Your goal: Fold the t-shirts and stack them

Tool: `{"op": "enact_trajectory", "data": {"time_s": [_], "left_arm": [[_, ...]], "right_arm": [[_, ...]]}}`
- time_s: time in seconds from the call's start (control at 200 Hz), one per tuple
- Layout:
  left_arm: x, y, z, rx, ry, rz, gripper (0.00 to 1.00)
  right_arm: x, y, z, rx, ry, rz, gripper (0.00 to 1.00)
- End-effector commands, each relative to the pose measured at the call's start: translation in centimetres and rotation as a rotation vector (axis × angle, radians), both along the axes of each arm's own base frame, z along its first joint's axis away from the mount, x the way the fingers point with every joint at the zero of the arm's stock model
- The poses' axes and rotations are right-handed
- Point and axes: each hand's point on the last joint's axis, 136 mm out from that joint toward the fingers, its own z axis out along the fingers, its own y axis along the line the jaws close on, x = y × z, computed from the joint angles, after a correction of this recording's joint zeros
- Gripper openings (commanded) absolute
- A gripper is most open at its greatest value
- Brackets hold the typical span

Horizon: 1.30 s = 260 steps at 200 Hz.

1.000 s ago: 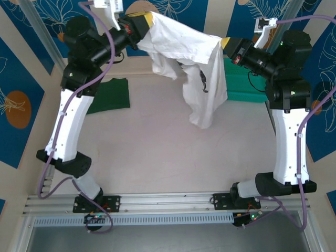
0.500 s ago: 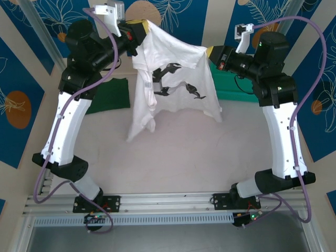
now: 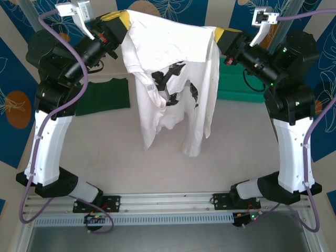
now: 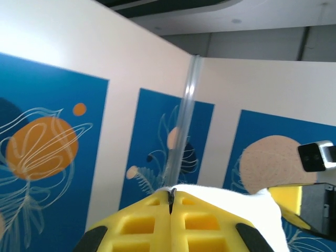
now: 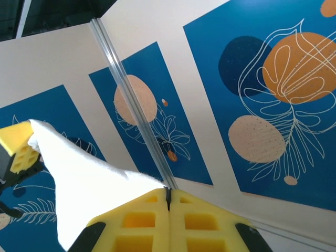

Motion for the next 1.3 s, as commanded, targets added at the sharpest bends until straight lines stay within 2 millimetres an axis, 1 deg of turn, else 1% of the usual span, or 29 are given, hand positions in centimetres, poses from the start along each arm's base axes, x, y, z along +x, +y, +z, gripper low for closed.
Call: {"op": "enact_trajectory", "data": {"time_s": [0.0, 0.08, 0.115, 0.14, 0.155, 0.205, 0.225, 0.26, 0.265, 0.295, 0.305, 0.32, 0.34, 0.345, 0.35, 0.365, 0.39, 0.43, 0.47, 0.56, 0.6, 0.655, 0.75, 0.83, 0.89, 0.96, 1.065, 1.215, 1.295], "left_arm": [[4.9, 3.8, -4.3, 0.004, 0.172, 0.265, 0.0], [9.6, 7.3, -9.9, -0.028, 0.379, 0.402, 0.0], [11.5, 9.2, -12.7, -0.045, 0.467, 0.464, 0.0], [13.0, 10.5, -15.2, -0.05, 0.536, 0.52, 0.0], [13.9, 11.5, -16.8, -0.054, 0.582, 0.562, 0.0], [16.4, 14.8, -22.3, -0.078, 0.743, 0.696, 0.0], [17.2, 16.2, -24.3, -0.083, 0.8, 0.744, 0.0], [18.4, 18.3, -27.8, -0.081, 0.893, 0.83, 0.01], [18.6, 18.6, -28.3, -0.08, 0.905, 0.843, 0.03], [19.6, 20.0, -30.8, -0.059, 0.968, 0.906, 0.13], [19.9, 20.5, -31.6, -0.047, 0.988, 0.93, 0.18], [20.2, 21.2, -32.7, -0.031, 1.016, 0.97, 0.23], [20.4, 22.1, -34.1, -0.015, 1.059, 1.025, 0.37], [20.4, 22.5, -34.3, -0.013, 1.068, 1.049, 0.37], [20.5, 22.6, -34.8, -0.01, 1.083, 1.053, 0.45], [20.5, 23.2, -35.4, -0.009, 1.114, 1.082, 0.58], [20.8, 23.8, -36.2, -0.003, 1.148, 1.104, 0.73], [21.1, 24.3, -36.9, 0.043, 1.17, 1.129, 0.85], [21.3, 24.2, -37.1, 0.069, 1.173, 1.13, 0.92], [21.7, 22.7, -37.5, 0.065, 1.174, 1.033, 0.94], [21.7, 21.5, -38.4, 0.044, 1.197, 0.966, 0.94], [21.8, 19.4, -40.3, 0.026, 1.247, 0.846, 0.92], [20.8, 16.4, -44.3, 0.064, 1.348, 0.711, 0.91], [19.7, 14.3, -47.9, 0.104, 1.429, 0.626, 0.89], [19.1, 13.1, -50.3, 0.122, 1.487, 0.578, 0.86], [18.9, 12.1, -52.4, 0.134, 1.541, 0.545, 0.82], [18.9, 11.9, -54.6, 0.143, 1.595, 0.561, 0.75], [17.2, 13.8, -56.7, 0.148, 1.641, 0.7, 0.65], [16.1, 15.2, -57.2, 0.142, 1.625, 0.773, 0.61]], "right_arm": [[5.9, 1.7, -3.3, -0.051, 0.07, -0.032, 0.0], [10.2, 3.8, -7.1, -0.097, 0.17, -0.012, 0.0], [12.5, 4.9, -9.5, -0.12, 0.228, 0.0, 0.0], [13.9, 5.5, -10.9, -0.133, 0.256, 0.005, 0.0], [15.4, 6.1, -12.6, -0.145, 0.286, 0.001, 0.0], [18.9, 6.7, -16.3, -0.163, 0.371, -0.034, 0.0], [20.5, 6.8, -18.1, -0.172, 0.41, -0.054, 0.02], [22.7, 6.6, -20.5, -0.181, 0.463, -0.093, 0.13], [23.4, 6.5, -21.4, -0.185, 0.484, -0.109, 0.18], [25.4, 6.0, -24.2, -0.189, 0.545, -0.155, 0.34], [25.6, 5.9, -24.4, -0.188, 0.549, -0.164, 0.37], [26.5, 5.2, -25.6, -0.182, 0.584, -0.203, 0.47], [27.4, 4.3, -26.6, -0.164, 0.614, -0.244, 0.57], [27.4, 4.1, -27.1, -0.162, 0.632, -0.257, 0.6], [27.6, 3.8, -27.5, -0.158, 0.647, -0.267, 0.62], [27.7, 2.7, -28.0, -0.139, 0.68, -0.303, 0.68], [28.1, 1.5, -29.4, -0.11, 0.741, -0.339, 0.77], [27.8, 0.2, -30.6, -0.074, 0.824, -0.343, 0.86], [27.1, -0.3, -31.4, -0.08, 0.879, -0.332, 0.87], [24.5, -0.6, -33.2, -0.194, 0.926, -0.319, 0.86], [22.8, -0.6, -34.5, -0.224, 0.955, -0.317, 0.85], [20.3, -0.3, -36.9, -0.237, 1.013, -0.267, 0.79], [15.8, 0.4, -41.9, -0.271, 1.14, -0.189, 0.72], [12.8, 1.9, -45.7, -0.343, 1.206, -0.118, 0.67], [11.4, 2.8, -48.0, -0.407, 1.241, -0.095, 0.64], [10.6, 3.9, -50.0, -0.456, 1.28, -0.073, 0.6], [10.5, 5.2, -52.3, -0.537, 1.301, -0.069, 0.54], [11.1, 6.2, -55.5, -0.658, 1.334, -0.09, 0.52], [11.5, 6.4, -56.5, -0.679, 1.345, -0.109, 0.49]]}}
